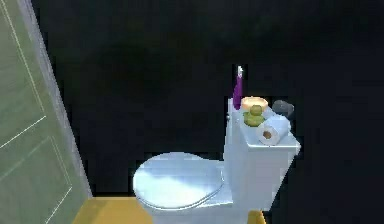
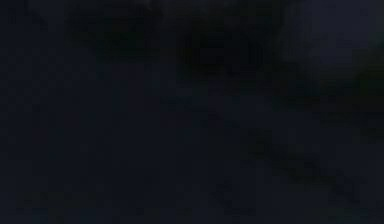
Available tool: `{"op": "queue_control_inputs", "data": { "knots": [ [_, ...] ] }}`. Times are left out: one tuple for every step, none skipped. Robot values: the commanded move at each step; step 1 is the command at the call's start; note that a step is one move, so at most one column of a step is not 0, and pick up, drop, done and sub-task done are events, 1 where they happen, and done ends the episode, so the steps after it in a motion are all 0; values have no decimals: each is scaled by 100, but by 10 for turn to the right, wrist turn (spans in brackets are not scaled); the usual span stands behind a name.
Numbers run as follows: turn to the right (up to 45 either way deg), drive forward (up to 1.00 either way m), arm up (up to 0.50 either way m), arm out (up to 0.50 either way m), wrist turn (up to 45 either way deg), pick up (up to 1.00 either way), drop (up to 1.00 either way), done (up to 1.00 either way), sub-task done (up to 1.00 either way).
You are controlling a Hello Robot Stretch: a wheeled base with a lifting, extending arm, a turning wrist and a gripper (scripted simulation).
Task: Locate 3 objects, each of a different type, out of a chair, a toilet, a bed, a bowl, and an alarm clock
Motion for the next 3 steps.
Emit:
{"op": "queue_control_inputs", "data": {
  "knots": [
    [-450, 0, 0, 0, 0, 0, 0, 0, 0],
    [-450, 0, 0, 0, 0, 0, 0, 0, 0],
    [0, 100, 0, 0, 0, 0, 0, 0, 0]
  ]
}}
